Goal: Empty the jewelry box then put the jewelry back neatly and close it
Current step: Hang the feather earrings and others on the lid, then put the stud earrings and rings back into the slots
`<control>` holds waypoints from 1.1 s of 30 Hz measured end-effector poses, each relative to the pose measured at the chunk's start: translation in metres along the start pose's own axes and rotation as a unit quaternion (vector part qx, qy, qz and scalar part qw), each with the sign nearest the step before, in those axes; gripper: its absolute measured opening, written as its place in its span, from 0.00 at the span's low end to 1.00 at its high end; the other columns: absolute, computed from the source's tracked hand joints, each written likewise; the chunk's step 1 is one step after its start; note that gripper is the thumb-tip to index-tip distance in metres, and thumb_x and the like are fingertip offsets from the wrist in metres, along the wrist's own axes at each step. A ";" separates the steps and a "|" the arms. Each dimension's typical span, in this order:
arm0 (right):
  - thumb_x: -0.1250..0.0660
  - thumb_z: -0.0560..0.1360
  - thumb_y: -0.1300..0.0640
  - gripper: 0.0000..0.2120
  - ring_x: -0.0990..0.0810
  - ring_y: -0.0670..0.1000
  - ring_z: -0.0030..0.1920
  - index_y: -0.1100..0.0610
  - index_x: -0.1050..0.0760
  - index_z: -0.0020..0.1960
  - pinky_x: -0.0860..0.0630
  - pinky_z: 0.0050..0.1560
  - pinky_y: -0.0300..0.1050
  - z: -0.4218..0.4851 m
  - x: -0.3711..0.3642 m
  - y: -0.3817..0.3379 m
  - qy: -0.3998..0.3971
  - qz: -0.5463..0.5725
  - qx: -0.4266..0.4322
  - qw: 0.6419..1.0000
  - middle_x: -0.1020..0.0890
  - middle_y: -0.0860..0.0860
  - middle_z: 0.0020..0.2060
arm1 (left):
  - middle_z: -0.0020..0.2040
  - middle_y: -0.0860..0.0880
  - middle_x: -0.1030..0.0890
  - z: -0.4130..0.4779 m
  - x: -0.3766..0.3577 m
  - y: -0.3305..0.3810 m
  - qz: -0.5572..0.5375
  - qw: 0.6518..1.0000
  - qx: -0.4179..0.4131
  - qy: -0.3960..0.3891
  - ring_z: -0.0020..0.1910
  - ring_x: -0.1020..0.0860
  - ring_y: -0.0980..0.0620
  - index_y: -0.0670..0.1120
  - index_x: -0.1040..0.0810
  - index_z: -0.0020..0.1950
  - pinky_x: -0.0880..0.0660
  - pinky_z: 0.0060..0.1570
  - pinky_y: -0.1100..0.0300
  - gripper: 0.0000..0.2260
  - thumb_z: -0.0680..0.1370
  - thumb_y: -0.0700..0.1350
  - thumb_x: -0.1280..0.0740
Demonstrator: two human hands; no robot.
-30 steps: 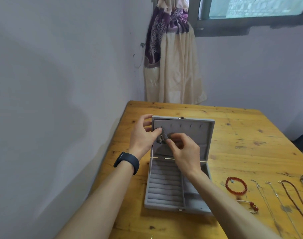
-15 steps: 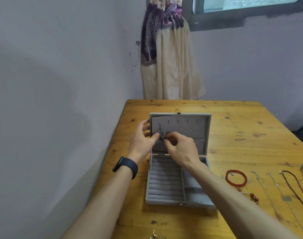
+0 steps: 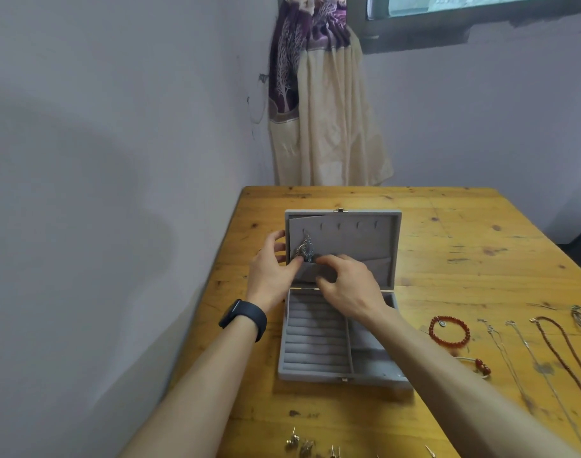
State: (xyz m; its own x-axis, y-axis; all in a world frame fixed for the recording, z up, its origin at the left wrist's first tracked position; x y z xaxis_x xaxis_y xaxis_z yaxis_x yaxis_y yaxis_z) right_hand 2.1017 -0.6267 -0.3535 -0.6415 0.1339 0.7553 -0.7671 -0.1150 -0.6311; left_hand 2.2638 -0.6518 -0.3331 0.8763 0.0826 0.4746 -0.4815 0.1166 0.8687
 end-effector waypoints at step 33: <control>0.31 0.75 0.41 0.10 0.31 0.46 0.50 0.41 0.20 0.55 0.28 0.51 0.42 -0.214 -0.015 -0.026 -0.076 -0.068 0.062 0.993 0.20 0.38 0.49 | 0.49 0.64 0.21 -0.229 0.037 -0.060 0.125 0.991 -0.045 -0.026 0.55 0.28 0.63 0.59 0.17 0.56 0.30 0.54 0.68 0.12 0.73 0.49 0.27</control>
State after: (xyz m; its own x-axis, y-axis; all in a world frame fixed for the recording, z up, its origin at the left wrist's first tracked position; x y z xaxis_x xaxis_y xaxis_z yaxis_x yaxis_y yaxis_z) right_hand 2.1312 -0.4151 -0.3860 -0.5176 0.0083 0.8556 -0.8340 -0.2283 -0.5024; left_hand 2.3212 -0.4289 -0.4006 0.7280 0.0698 0.6820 -0.6811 0.1867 0.7080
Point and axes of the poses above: each hand's wrist, its own z-axis towards the middle knuckle, its own x-axis out of the back of the hand, y = z × x, the point moved 2 cm from there along z, towards the middle knuckle
